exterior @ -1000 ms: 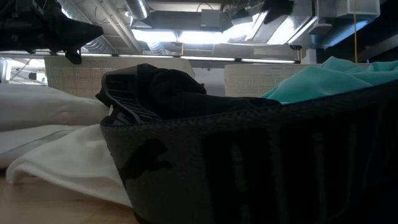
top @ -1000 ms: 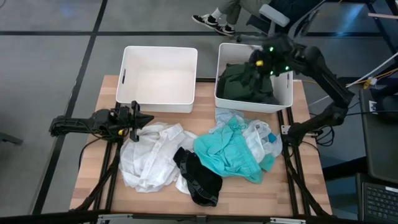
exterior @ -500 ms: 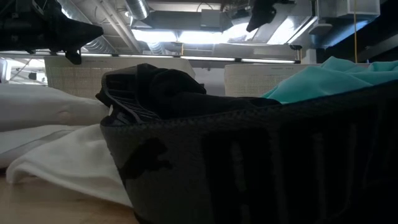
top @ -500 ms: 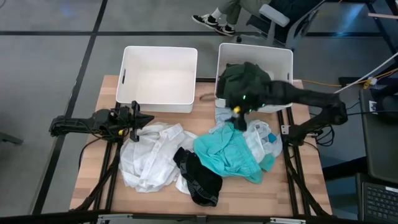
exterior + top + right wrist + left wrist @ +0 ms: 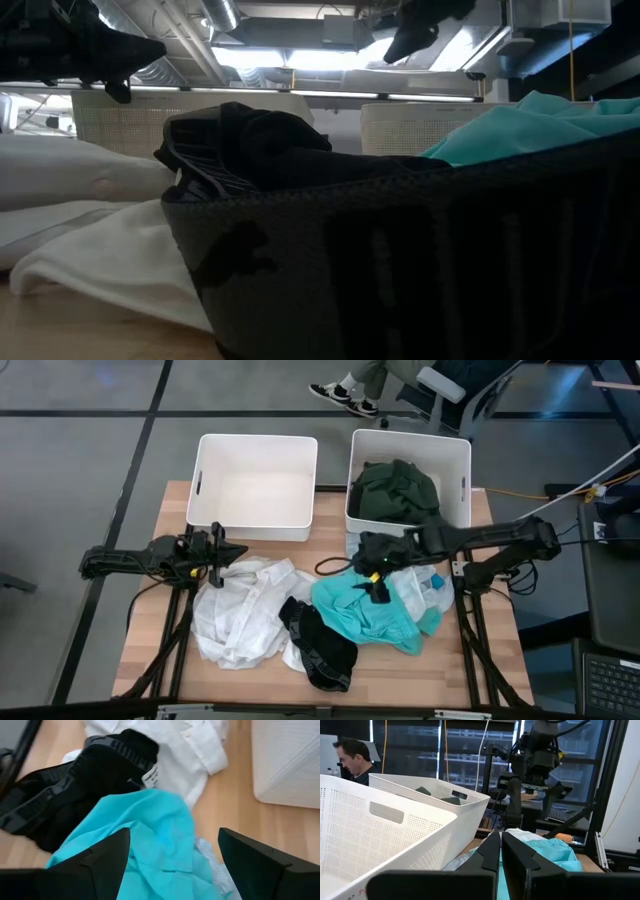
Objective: Sort clothes
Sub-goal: Put the light blue shorts into the right white bin
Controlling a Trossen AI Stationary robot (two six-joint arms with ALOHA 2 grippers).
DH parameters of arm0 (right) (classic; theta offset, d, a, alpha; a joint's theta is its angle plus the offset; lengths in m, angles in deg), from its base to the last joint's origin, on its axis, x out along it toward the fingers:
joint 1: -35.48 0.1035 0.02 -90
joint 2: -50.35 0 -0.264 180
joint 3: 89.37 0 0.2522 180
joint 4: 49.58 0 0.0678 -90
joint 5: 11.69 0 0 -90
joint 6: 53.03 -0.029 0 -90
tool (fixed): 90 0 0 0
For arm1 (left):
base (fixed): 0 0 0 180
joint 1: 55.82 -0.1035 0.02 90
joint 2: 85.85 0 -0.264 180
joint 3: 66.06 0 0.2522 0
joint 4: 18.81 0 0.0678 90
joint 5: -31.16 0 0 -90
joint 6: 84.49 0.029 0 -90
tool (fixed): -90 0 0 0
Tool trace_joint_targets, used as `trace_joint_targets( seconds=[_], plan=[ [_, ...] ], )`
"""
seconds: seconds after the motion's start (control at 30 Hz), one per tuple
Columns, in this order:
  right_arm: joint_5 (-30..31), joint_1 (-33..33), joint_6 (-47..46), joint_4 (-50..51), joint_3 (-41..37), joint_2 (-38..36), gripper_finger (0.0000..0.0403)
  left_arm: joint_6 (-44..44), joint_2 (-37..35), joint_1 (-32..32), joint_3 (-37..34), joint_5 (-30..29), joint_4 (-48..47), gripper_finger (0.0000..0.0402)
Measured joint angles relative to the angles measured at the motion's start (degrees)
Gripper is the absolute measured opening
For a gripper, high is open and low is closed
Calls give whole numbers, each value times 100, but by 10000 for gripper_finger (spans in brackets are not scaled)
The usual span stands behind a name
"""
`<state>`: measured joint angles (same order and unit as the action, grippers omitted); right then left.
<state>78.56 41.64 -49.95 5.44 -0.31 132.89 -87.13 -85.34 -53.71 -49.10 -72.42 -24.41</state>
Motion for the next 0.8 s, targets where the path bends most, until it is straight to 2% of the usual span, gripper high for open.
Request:
trace_joint_targets(
  seconds=[0.1, 0.43, 0.8],
  plan=[
    [6, 36, -178, -291, -188, 0, 303, -20, 2, 0, 0, 0, -2, 8],
    [-728, 36, -270, -1023, -1041, 319, 303, -36, 0, -2, 0, 1, -2, 8],
    [-1191, 169, 492, -1134, -1181, 1318, 303, -33, 0, -2, 0, 2, -28, 8]
  ],
)
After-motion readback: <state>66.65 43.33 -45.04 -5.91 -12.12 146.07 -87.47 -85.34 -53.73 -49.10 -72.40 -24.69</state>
